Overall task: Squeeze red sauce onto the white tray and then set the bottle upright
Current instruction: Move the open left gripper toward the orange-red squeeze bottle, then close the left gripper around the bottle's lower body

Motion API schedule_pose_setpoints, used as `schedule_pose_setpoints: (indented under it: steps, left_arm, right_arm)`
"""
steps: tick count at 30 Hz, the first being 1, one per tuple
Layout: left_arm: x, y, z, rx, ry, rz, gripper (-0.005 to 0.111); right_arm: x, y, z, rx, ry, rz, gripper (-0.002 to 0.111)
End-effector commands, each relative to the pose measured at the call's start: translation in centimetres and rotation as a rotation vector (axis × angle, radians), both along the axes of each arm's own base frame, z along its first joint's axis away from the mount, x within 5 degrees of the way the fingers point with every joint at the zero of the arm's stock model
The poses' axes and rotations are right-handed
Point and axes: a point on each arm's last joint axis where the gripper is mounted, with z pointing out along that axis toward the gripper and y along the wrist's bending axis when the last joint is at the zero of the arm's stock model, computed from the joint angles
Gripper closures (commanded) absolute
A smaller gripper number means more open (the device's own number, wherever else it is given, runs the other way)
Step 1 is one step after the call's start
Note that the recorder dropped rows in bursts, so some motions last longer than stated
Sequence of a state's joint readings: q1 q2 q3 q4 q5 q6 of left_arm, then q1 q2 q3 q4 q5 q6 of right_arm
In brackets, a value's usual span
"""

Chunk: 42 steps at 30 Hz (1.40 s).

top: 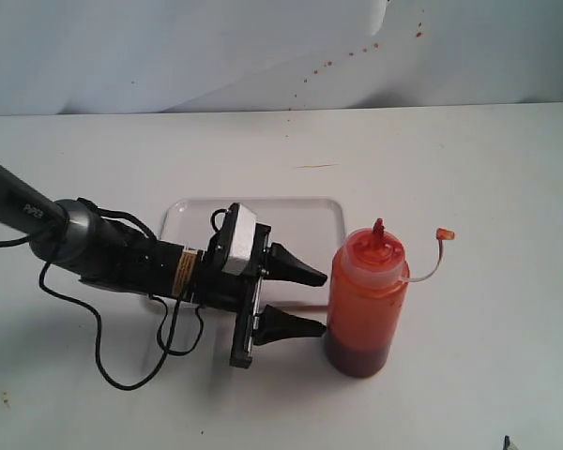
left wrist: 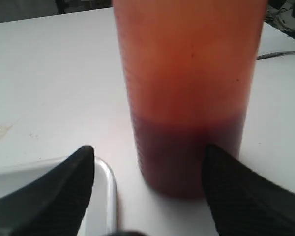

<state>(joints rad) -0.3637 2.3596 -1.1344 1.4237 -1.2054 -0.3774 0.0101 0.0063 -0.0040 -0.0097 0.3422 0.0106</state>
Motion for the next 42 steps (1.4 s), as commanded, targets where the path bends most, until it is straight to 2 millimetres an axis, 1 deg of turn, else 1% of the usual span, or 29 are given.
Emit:
schedule_pose_setpoints:
  steps: [1,5,6,8,12,15,31,33,35,37,38,42]
  left_arm:
    - [-0.02,-0.57,0.40,-0.021,0.006,-0.009,0.046]
    - [0.04,-0.57,0.37,-0.023,0.009,-0.001,0.046]
    - [0.04,-0.57,0.37,-0.023,0.009,-0.001,0.044]
    - [0.08,-0.58,0.39,-0.025,0.019,0.006,0.036]
    - [0.53,-0.66,0.60,-0.042,0.169,0.095,0.016]
    - [0.64,-0.67,0.65,-0.048,0.186,0.111,0.009]
    - [0.73,-0.68,0.69,-0.053,0.188,0.120,0.008]
    - [0.53,-0.65,0.60,-0.041,0.182,0.098,0.008]
    - [0.40,-0.64,0.54,-0.037,0.118,0.067,0.008]
    - [0.32,-0.62,0.50,-0.035,0.067,0.045,0.005]
    - [0.32,-0.62,0.50,-0.036,0.054,0.042,0.002]
    - [0.32,-0.62,0.50,-0.036,0.054,0.042,0.002]
  right_arm:
    - [-0.03,0.01,-0.09,0.000,-0.003,0.001,0.108]
    - [-0.03,0.01,-0.09,0.000,-0.003,0.001,0.108]
    - [-0.03,0.01,-0.09,0.000,-0.003,0.001,0.108]
    - [-0.03,0.01,-0.09,0.000,-0.003,0.001,0.108]
    - [-0.03,0.01,-0.09,0.000,-0.003,0.001,0.108]
    - [-0.03,0.01,-0.09,0.000,-0.003,0.001,0.108]
    - [-0.03,0.01,-0.09,0.000,-0.003,0.001,0.108]
    - [-0.03,0.01,-0.09,0.000,-0.003,0.001,0.108]
    - [-0.03,0.01,-0.09,0.000,-0.003,0.001,0.108]
    - [-0.03,0.01,-0.09,0.000,-0.003,0.001,0.108]
    - [-0.03,0.01,-0.09,0.000,-0.003,0.001,0.108]
    - [-0.03,0.01,-0.09,0.000,-0.003,0.001,0.108]
